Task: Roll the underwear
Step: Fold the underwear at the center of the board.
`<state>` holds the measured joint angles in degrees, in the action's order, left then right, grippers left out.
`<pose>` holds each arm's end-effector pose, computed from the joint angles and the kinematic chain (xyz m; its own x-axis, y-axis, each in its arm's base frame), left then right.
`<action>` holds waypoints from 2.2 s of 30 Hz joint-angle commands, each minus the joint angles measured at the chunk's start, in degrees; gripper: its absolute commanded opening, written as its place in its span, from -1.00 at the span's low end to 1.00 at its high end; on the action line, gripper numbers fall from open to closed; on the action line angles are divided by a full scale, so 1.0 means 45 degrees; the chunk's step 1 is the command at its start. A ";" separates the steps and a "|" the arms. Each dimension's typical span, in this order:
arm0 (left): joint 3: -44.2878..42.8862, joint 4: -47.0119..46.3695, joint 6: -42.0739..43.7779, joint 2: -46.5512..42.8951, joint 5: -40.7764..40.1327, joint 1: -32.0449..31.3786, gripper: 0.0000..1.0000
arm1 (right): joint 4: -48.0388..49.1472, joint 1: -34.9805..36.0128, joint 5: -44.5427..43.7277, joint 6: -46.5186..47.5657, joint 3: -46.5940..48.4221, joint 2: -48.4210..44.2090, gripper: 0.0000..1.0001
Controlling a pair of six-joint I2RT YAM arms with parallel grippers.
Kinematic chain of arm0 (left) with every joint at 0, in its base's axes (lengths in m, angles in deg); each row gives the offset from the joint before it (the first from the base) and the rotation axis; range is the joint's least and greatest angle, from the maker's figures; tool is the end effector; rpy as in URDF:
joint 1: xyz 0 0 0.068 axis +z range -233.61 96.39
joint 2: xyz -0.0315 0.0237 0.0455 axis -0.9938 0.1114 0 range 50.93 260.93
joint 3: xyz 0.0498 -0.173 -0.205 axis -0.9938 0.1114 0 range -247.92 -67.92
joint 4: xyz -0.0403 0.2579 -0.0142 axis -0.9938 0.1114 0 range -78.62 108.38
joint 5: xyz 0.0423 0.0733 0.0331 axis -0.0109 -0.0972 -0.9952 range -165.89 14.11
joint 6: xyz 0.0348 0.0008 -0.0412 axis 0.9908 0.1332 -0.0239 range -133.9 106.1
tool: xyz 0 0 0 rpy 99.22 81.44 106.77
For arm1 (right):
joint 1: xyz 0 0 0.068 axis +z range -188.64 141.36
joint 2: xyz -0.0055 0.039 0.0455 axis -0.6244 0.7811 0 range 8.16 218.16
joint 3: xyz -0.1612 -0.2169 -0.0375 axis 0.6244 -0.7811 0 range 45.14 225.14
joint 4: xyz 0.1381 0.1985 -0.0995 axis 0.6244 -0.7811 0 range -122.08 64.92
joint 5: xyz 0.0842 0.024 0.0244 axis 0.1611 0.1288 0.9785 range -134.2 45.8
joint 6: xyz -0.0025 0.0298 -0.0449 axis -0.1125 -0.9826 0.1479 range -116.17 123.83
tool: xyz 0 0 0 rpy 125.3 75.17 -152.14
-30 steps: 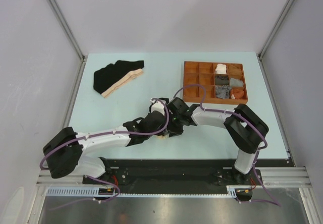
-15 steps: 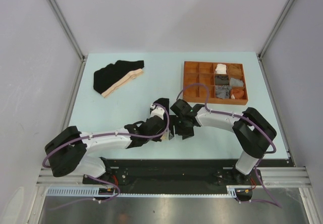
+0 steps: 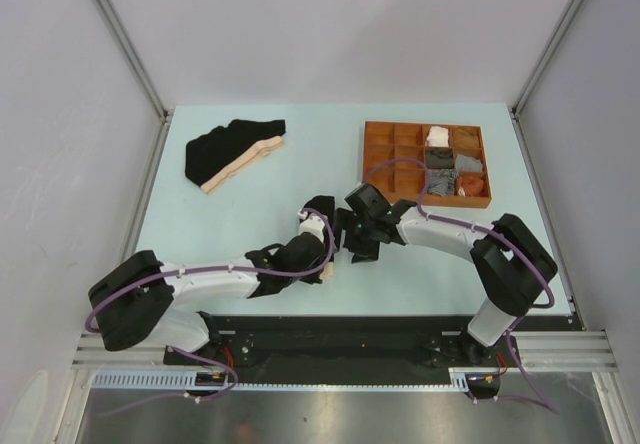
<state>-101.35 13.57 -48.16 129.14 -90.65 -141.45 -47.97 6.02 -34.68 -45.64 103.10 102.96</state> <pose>0.1441 -0.2120 0.1628 -0.7303 0.1388 -0.6689 0.3811 0.8954 -0.2302 0.2300 0.2357 0.1834 -0.9712 0.0941 -0.2188 -0.0220 0.8792 0.4760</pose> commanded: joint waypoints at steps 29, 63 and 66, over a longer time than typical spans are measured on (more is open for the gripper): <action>-0.1243 -0.0996 -0.1117 0.0881 -0.0392 -0.0095 -0.99 | 0.1670 0.0250 0.0170 -0.0236 -0.0007 0.2213 -0.87; 0.3874 -0.4510 -0.2484 -0.2597 0.2773 0.3284 -0.16 | 0.2021 0.0172 0.0736 -0.0080 -0.0007 0.2741 -1.00; 0.3933 -0.4842 -0.2523 -0.2090 0.2929 0.3284 -0.23 | 0.2080 0.0192 0.0756 -0.0100 -0.0007 0.2780 -1.00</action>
<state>-84.34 -2.82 -57.98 117.67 -78.80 -126.96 -37.55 6.13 -29.92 -46.96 103.25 112.80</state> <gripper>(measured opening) 0.397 0.020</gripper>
